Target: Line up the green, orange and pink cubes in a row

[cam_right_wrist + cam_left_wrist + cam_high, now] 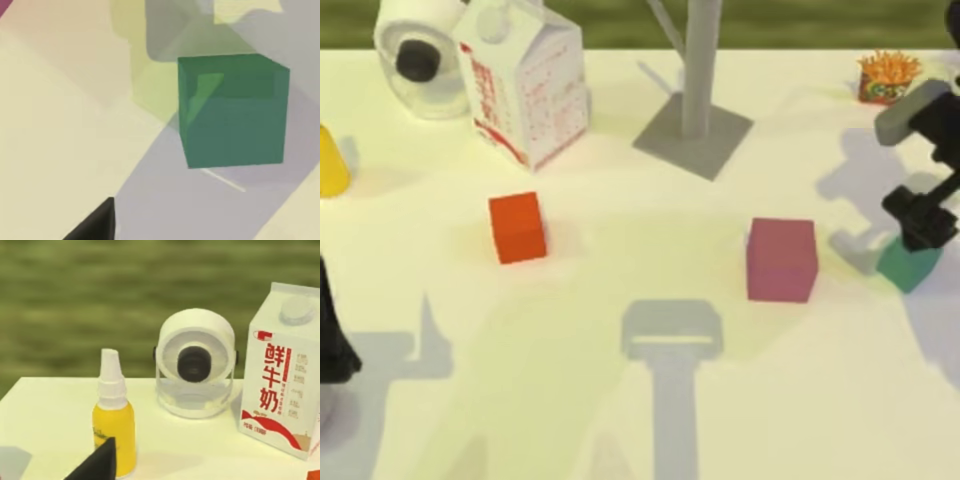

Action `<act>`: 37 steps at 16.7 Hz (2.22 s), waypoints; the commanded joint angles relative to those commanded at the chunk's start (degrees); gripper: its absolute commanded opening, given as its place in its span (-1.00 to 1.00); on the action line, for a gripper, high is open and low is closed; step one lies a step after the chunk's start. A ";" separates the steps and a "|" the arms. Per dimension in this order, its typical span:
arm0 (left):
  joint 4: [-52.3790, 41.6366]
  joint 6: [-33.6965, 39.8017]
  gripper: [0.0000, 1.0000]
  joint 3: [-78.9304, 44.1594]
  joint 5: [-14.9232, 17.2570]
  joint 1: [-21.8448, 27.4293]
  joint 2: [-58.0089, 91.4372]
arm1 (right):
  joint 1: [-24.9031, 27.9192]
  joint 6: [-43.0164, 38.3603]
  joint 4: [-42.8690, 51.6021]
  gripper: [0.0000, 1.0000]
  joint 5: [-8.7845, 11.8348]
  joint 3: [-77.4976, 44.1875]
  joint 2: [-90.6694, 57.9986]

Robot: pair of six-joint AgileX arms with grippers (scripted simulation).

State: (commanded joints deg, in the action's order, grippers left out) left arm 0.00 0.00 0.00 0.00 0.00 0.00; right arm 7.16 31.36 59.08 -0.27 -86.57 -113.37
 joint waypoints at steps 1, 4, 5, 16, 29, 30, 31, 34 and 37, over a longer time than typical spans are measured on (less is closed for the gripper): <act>0.00 0.00 1.00 0.00 0.00 0.00 0.00 | 0.18 0.73 1.24 1.00 0.04 -2.16 -2.57; 0.00 0.00 1.00 0.00 0.00 0.00 0.00 | 0.49 2.00 3.30 1.00 0.14 -5.92 -6.64; 0.00 0.00 1.00 0.00 0.00 0.00 0.00 | 0.51 2.08 3.44 1.00 0.14 -6.19 -6.87; 0.00 0.00 1.00 0.00 0.00 0.00 0.00 | 0.51 1.97 -8.76 1.00 0.10 0.49 -11.84; 0.00 0.00 1.00 0.00 0.00 0.00 0.00 | 0.59 1.90 -13.85 0.10 0.07 3.49 -14.48; 0.00 0.00 1.00 0.00 0.00 0.00 0.00 | 0.59 1.90 -13.85 -0.06 0.07 3.49 -14.48; 0.00 0.00 1.00 0.00 0.00 0.00 0.00 | 0.59 1.90 -13.85 -0.21 0.07 3.49 -14.48; 0.00 0.00 1.00 0.00 0.00 0.00 0.00 | 0.59 1.90 -13.85 -0.66 0.07 3.49 -14.48; 0.00 0.00 1.00 0.00 0.00 0.00 0.00 | 0.59 1.90 -13.85 -1.00 0.07 3.49 -14.48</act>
State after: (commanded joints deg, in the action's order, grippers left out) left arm 0.00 0.00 0.00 0.00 0.00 0.00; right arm 7.75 33.26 45.23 -0.19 -83.08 -127.85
